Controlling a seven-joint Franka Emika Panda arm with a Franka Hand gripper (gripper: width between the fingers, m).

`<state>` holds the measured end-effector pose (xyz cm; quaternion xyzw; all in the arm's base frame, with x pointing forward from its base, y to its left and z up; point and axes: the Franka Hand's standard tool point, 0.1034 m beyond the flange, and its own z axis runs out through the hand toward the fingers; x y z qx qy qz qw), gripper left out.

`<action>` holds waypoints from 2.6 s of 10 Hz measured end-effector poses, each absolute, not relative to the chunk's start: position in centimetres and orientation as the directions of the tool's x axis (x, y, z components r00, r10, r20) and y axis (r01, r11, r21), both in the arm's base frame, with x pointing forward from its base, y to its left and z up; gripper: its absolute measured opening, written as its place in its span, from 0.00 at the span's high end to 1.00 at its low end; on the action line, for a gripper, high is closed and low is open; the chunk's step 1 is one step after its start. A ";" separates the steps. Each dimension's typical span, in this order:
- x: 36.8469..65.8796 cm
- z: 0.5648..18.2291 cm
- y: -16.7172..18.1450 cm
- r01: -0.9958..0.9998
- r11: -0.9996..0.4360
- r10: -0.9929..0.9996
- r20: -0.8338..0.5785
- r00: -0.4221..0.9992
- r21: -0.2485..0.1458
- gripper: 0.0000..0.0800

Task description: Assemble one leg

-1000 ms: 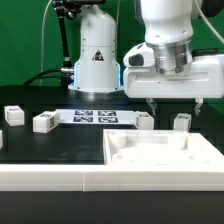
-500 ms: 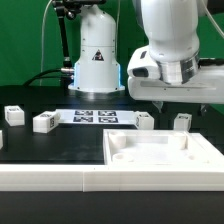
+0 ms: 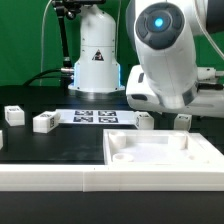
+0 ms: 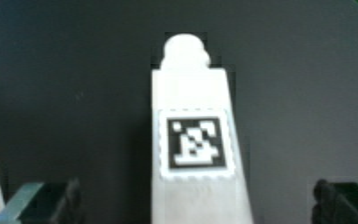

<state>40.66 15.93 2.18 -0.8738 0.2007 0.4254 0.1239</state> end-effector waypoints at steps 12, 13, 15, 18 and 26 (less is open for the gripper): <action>40.1 0.7 16.5 -0.450 -0.892 -0.242 -0.784 0.571 -0.052 0.64; 40.1 0.7 16.5 -0.449 -0.892 -0.242 -0.784 0.571 -0.052 0.64; 40.1 0.7 16.5 -0.450 -0.892 -0.242 -0.784 0.571 -0.052 0.64; 41.4 5.1 15.5 -0.448 -0.891 -0.214 -0.809 0.548 -0.068 0.64; 45.4 9.1 15.0 -0.422 -0.897 -0.252 -0.631 0.734 -0.133 0.63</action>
Offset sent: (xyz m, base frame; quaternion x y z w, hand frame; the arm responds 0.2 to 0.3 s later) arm -0.0083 0.0009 -0.0181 0.0490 -0.0155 -0.0111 0.9986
